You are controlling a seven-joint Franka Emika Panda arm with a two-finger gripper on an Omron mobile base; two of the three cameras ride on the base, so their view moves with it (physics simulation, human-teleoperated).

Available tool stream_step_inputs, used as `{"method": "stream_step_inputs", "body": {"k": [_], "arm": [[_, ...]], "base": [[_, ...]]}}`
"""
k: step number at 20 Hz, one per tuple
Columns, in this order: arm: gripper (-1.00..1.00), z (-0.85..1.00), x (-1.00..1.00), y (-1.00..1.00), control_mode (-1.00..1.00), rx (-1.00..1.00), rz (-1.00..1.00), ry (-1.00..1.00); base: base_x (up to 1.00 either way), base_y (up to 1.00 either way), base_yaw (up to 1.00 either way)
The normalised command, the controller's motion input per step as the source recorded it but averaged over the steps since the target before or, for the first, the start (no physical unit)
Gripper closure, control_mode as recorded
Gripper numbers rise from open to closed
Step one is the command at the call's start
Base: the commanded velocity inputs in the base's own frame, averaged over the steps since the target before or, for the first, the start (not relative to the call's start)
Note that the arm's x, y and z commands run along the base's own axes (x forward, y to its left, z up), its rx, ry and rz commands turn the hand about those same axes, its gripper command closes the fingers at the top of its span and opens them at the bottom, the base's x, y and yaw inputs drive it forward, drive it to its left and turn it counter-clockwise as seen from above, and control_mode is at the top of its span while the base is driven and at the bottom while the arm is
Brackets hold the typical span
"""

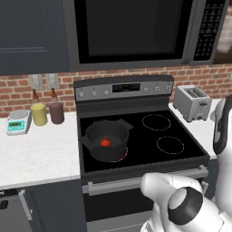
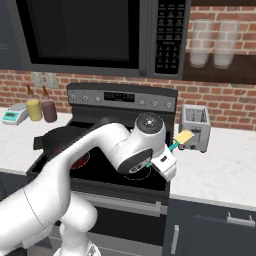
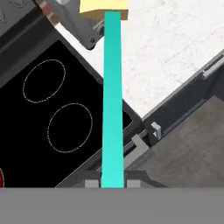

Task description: Put the lemon and tomato in the pot. Retrieve the spatula and lightly stir the vegetables in the pot.

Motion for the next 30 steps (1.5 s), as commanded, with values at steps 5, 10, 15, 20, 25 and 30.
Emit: {"method": "stream_step_inputs", "body": {"k": [5,10,15,20,25,30], "arm": [[1.00,0.99,-0.63,1.00,-1.00,0.19,0.00,0.05],[1.00,0.80,-0.54,1.00,-1.00,0.27,0.00,0.05],[1.00,0.79,-0.36,0.83,-1.00,0.36,0.00,0.10],[1.00,0.57,-0.12,0.65,-1.00,0.42,0.00,0.13],[1.00,0.01,0.00,0.48,-1.00,0.36,0.00,0.09],[1.00,-0.46,0.00,0.49,-1.00,0.30,0.00,0.12]], "base": [[0.00,0.00,0.00],[0.00,0.00,0.00],[0.00,0.00,0.00],[0.00,0.00,0.00],[0.00,0.00,0.00],[0.00,0.00,0.00]]}}
